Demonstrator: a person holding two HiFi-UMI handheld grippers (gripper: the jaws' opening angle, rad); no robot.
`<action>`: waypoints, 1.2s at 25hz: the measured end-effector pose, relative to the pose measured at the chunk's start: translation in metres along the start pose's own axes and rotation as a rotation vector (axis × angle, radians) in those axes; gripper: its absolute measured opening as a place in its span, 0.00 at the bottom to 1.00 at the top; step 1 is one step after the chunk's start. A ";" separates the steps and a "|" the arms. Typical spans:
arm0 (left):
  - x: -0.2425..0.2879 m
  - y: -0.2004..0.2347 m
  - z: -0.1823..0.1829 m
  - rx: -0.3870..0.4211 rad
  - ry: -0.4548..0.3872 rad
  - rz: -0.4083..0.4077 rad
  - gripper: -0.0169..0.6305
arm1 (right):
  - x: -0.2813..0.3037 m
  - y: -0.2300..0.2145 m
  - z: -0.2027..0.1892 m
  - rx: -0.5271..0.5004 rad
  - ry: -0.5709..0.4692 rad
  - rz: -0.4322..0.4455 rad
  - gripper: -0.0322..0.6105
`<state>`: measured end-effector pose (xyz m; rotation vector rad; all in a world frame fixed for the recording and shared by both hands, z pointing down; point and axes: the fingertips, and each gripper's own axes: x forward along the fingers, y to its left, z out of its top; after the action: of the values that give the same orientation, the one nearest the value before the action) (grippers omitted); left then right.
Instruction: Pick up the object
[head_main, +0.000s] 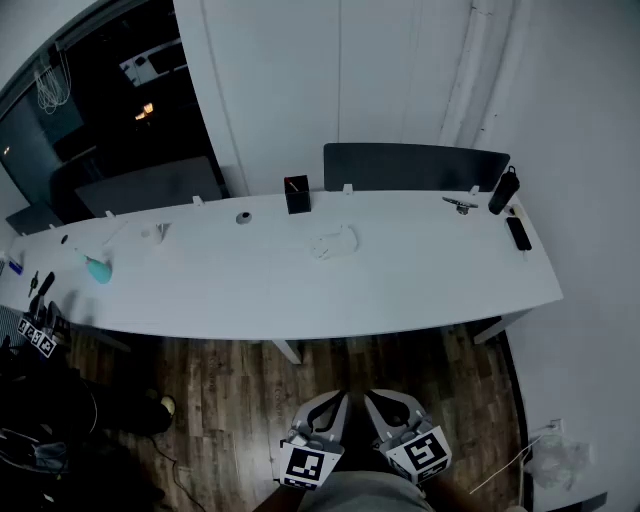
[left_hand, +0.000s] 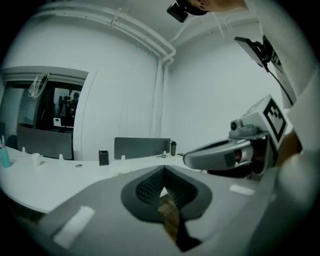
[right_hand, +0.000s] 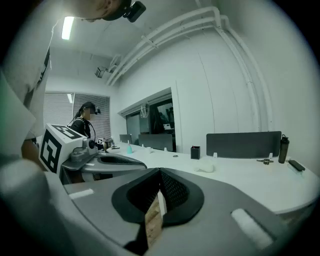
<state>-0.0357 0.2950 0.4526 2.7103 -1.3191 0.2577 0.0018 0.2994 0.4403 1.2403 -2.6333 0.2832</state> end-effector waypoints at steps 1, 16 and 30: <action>0.000 0.003 0.002 0.001 -0.011 -0.002 0.03 | 0.004 -0.001 -0.001 -0.016 0.002 0.003 0.05; 0.077 0.054 -0.001 0.000 0.024 0.034 0.03 | 0.068 -0.085 0.002 -0.062 0.031 0.012 0.05; 0.194 0.119 0.023 0.051 0.098 0.146 0.03 | 0.123 -0.219 0.023 -0.149 0.117 0.153 0.05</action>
<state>-0.0098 0.0684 0.4733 2.6069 -1.5038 0.4372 0.0929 0.0661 0.4702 0.9491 -2.5982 0.1748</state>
